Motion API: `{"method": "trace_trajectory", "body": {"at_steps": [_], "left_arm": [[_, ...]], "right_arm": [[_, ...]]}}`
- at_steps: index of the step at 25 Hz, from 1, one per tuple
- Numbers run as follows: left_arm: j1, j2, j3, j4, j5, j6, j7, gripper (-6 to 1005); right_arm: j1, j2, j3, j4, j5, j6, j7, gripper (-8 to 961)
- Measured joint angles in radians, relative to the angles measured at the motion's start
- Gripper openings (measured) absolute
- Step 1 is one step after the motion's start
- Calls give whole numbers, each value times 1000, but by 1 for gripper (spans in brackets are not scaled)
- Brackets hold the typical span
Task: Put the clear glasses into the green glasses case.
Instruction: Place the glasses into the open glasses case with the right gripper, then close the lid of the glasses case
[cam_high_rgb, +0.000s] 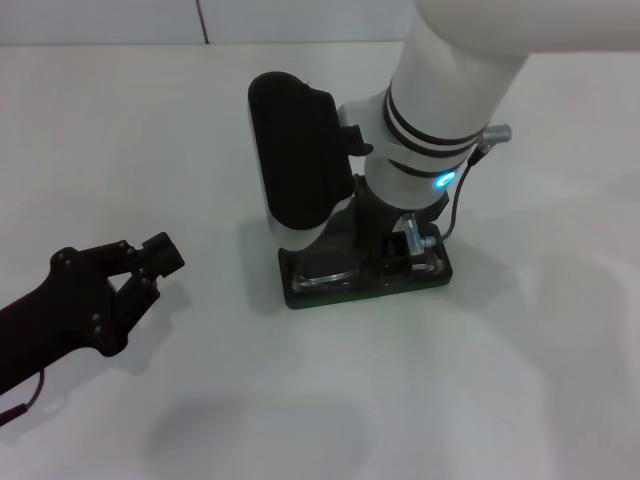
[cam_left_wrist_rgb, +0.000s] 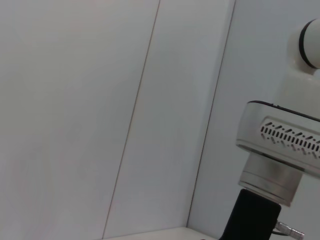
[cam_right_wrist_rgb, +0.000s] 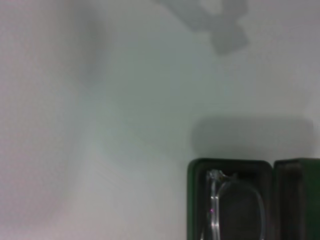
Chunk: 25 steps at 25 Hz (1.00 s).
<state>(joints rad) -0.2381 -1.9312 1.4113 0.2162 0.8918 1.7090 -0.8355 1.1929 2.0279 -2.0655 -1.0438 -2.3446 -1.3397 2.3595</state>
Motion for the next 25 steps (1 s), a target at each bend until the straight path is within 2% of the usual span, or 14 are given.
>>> {"method": "trace_trajectory", "body": {"at_steps": [6,11,21,25], "left_arm": [[2,0,0,0,0,5,3,113],[2,-1,0,6,-3,12,-3,113],[-31,5,0,11,-26,45,-32,113],[-55,4,0,13,-30,46,-49,114]], "right_arm": [[-78,0,10,-115,-63,-25,24,238],[-198,0,47,-268,-88,-54,28,250],[-526,-1,244,-583,-79,-55,-17,274],[-692,-3,378,-691,57,-39,-118,284]]}}
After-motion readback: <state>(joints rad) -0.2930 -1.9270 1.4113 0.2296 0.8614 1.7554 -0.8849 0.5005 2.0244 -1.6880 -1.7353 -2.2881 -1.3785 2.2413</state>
